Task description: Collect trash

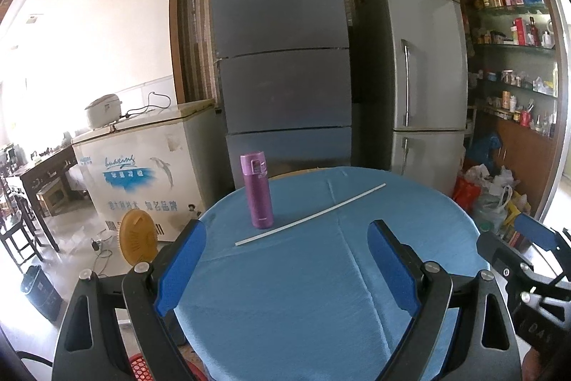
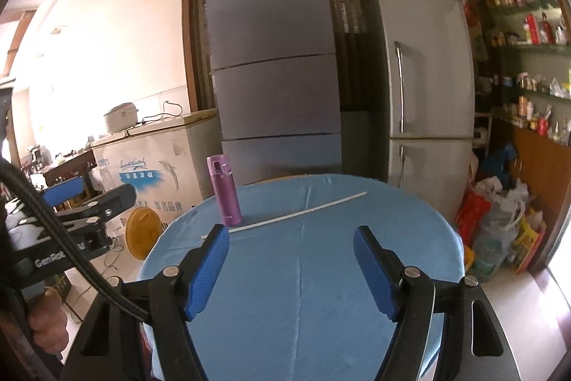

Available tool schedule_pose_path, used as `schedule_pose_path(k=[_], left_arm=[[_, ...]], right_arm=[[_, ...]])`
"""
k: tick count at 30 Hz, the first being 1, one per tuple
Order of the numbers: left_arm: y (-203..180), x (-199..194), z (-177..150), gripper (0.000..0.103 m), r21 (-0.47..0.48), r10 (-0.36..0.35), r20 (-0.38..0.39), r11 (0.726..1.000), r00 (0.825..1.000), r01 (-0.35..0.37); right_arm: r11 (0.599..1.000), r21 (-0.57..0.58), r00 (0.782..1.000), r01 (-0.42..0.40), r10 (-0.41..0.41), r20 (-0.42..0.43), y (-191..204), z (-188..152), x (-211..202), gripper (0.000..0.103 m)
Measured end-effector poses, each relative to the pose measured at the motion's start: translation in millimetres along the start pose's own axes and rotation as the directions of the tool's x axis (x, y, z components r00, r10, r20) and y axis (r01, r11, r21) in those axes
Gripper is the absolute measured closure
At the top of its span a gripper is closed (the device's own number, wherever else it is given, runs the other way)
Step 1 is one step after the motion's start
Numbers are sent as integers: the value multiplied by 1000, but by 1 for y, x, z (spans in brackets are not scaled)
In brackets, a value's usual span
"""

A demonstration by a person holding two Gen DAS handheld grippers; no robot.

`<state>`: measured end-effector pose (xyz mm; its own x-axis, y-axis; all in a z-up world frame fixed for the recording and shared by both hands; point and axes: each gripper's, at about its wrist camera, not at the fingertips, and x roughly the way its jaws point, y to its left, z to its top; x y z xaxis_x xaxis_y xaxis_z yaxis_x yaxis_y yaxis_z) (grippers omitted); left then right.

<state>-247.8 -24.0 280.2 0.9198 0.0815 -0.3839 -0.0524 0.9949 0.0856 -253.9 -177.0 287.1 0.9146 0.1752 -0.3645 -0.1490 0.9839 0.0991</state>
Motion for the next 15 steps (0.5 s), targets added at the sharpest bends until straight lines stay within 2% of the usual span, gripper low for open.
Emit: schedule_pose_path(k=[15], left_arm=[[-3, 2, -2, 11, 9, -11, -13, 1000, 1000, 11]], right_arm=[[998, 59, 1000, 27, -26, -7, -17, 1, 2, 28]])
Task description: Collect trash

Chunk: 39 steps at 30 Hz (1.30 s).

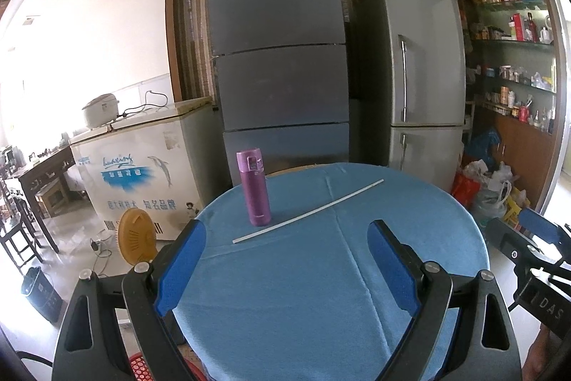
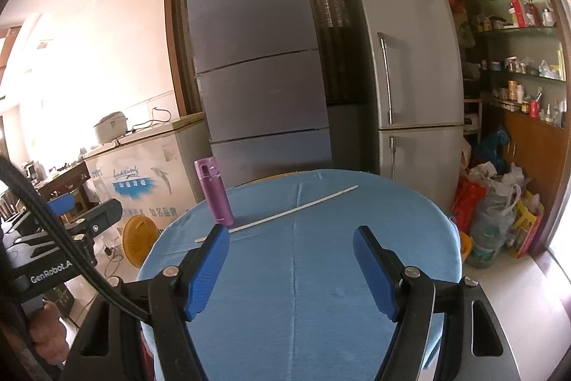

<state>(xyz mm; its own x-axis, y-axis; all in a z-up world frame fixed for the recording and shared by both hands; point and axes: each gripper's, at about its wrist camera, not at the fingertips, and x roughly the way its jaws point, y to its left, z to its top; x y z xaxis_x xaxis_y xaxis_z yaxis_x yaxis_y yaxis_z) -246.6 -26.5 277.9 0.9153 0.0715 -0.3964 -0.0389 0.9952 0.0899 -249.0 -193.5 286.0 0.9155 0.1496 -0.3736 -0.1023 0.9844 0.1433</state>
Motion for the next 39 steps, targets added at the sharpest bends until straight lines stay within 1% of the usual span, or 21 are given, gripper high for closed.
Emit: schedule_pose_path(k=[10, 24, 31, 39], left_arm=[[-8, 6, -1, 11, 19, -20, -17, 1000, 1000, 20], [-17, 18, -2, 11, 38, -23, -43, 999, 999, 25], [-27, 30, -1, 11, 58, -32, -62, 998, 998, 36], [-41, 52, -2, 11, 79, -41, -92, 996, 995, 49]], right_arm=[[1000, 10, 1000, 13, -13, -1, -5, 1, 6, 28], [999, 47, 1000, 24, -23, -18, -24, -1, 19, 28], [998, 61, 999, 36, -34, -29, -33, -4, 27, 28], [995, 84, 997, 49, -44, -63, -48, -8, 48, 28]])
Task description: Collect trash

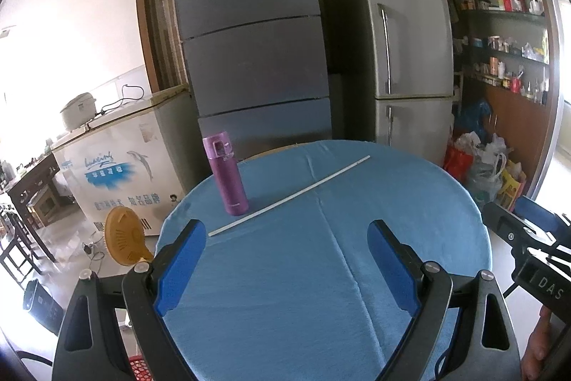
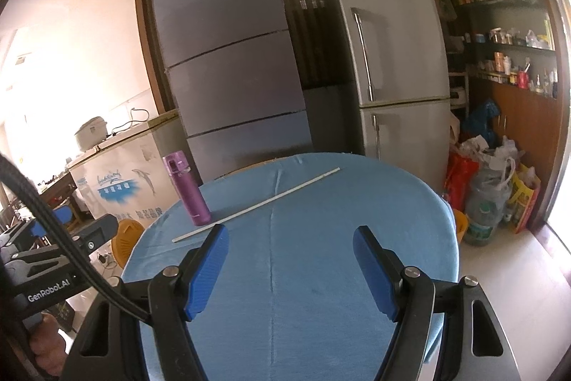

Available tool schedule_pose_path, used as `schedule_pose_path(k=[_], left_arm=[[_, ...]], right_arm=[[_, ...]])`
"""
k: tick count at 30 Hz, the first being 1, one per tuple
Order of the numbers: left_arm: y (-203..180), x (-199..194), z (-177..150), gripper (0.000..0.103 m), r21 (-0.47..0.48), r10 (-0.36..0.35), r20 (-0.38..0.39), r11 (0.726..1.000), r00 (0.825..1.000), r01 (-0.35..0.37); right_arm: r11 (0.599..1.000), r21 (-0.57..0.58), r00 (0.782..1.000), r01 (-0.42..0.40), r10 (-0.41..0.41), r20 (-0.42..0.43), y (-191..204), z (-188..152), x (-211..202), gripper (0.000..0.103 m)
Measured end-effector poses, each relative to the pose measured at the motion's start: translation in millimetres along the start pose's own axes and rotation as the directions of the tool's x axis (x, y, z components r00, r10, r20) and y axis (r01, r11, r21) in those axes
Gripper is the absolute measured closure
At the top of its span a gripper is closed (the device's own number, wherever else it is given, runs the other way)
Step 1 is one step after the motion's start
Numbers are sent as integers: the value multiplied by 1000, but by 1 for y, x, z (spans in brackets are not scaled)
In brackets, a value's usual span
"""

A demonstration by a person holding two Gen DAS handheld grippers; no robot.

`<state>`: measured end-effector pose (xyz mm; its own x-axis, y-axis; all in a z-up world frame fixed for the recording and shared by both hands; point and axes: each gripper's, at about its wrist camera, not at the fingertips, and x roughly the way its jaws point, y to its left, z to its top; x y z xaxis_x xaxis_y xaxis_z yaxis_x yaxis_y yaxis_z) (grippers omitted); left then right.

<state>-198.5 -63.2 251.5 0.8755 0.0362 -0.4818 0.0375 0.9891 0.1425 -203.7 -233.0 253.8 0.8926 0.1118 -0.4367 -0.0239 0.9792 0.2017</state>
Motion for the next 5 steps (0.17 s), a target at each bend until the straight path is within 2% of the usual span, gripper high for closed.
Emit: schedule_pose_path(k=[5], left_arm=[[-10, 30, -3, 11, 11, -31, -39, 999, 999, 31]], right_arm=[[999, 23, 999, 23, -22, -42, -14, -4, 26, 28]])
